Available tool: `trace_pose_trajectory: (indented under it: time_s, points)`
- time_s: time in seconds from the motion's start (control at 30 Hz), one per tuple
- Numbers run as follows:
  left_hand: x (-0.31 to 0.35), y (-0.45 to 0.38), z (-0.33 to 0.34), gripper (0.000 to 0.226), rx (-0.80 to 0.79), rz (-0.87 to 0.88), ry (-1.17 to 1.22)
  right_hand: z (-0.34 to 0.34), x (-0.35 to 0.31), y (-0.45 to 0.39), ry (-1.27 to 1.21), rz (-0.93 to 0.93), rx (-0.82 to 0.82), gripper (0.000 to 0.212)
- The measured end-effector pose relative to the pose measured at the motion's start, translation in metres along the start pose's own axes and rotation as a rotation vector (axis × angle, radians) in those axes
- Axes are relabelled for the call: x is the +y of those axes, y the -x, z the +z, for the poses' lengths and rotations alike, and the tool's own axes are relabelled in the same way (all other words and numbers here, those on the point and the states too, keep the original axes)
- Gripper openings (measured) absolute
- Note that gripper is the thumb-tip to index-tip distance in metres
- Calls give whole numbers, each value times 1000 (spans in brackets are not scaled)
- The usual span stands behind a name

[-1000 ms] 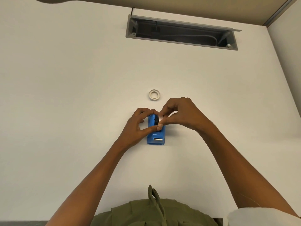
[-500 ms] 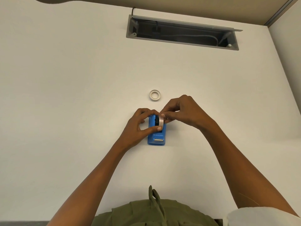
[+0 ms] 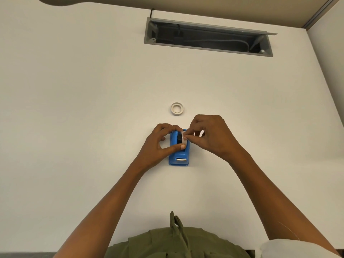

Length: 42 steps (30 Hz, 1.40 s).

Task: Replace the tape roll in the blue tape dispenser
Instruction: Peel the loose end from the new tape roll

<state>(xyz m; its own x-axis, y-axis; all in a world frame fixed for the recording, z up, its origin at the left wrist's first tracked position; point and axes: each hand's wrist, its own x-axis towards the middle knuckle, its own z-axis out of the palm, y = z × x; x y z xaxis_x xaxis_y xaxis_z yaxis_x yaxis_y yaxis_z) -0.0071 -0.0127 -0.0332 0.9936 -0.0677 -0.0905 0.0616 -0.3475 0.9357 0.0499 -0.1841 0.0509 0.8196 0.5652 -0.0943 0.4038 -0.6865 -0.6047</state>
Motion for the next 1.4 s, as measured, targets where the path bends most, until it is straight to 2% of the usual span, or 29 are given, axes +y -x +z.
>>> trace_pose_trajectory:
  time_s: [0.6, 0.83, 1.0, 1.17, 1.27, 1.33, 1.4]
  points:
    - [-1, 0, 0, 44, 11, 15, 5, -3, -17, -8, 372, -122, -155, 13]
    - [-4, -1, 0, 45, 22, 13, 15, -1, -24, -14, 441, -103, -232, 13]
    - [-3, 0, 0, 44, 16, 20, 30, 3, -22, -12, 488, -103, -217, 25]
    - [-1, 0, -2, 43, 7, 14, 20, 5, -16, -15, 552, -98, -197, 24]
    - [0, 0, -2, 41, -5, 8, 12, 2, -6, -16, 393, -44, -174, 13]
    - [1, 0, -3, 41, -6, 7, 13, -3, 1, -16, 115, 21, -103, 5]
    - [1, 0, -2, 41, -11, 2, 14, -7, 8, -15, -160, 94, -5, 7]
